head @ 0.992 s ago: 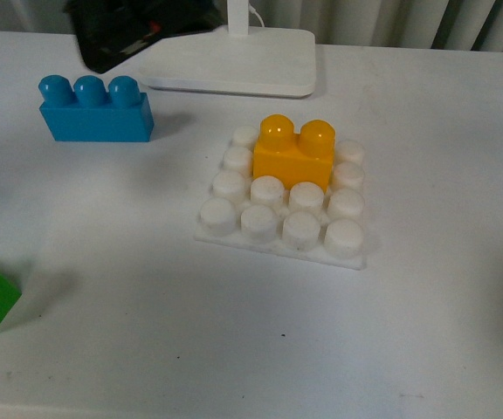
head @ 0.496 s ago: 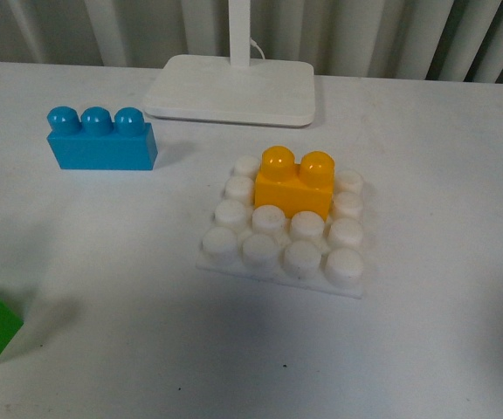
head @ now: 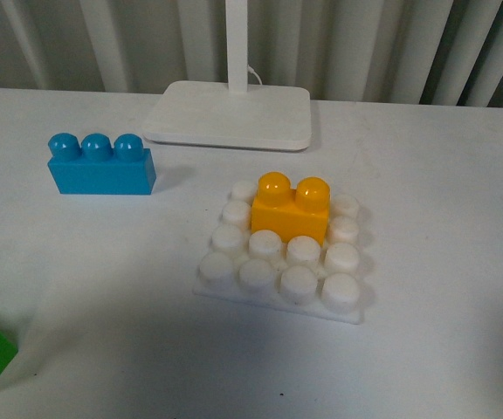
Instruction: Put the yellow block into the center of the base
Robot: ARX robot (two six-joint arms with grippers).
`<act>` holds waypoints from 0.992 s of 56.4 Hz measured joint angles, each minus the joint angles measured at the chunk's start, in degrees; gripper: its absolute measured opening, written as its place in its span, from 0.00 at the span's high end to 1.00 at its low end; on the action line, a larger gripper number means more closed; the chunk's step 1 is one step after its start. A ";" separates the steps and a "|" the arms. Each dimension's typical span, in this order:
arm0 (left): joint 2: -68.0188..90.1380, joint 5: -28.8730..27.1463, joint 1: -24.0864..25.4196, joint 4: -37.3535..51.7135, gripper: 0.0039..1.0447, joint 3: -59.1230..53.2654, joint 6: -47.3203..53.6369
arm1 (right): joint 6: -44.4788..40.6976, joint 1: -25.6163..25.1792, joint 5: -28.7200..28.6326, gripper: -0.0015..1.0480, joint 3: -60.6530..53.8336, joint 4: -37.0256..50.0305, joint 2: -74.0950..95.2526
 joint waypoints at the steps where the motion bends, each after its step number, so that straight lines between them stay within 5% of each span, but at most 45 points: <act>1: -0.52 0.35 0.33 -0.17 0.76 -0.31 -0.07 | 0.00 0.00 0.00 0.09 0.00 0.00 0.00; 8: -3.98 2.05 2.29 -1.66 0.97 -2.16 -0.52 | 0.00 0.00 -0.02 0.09 0.00 0.00 0.00; 18: -9.44 8.44 9.05 -4.94 0.97 -4.33 -0.94 | 0.00 0.00 0.07 0.09 0.00 0.00 0.00; 56: -22.05 8.85 9.18 -13.46 0.95 -7.32 -1.16 | 0.00 0.00 -0.02 0.09 0.00 0.00 0.00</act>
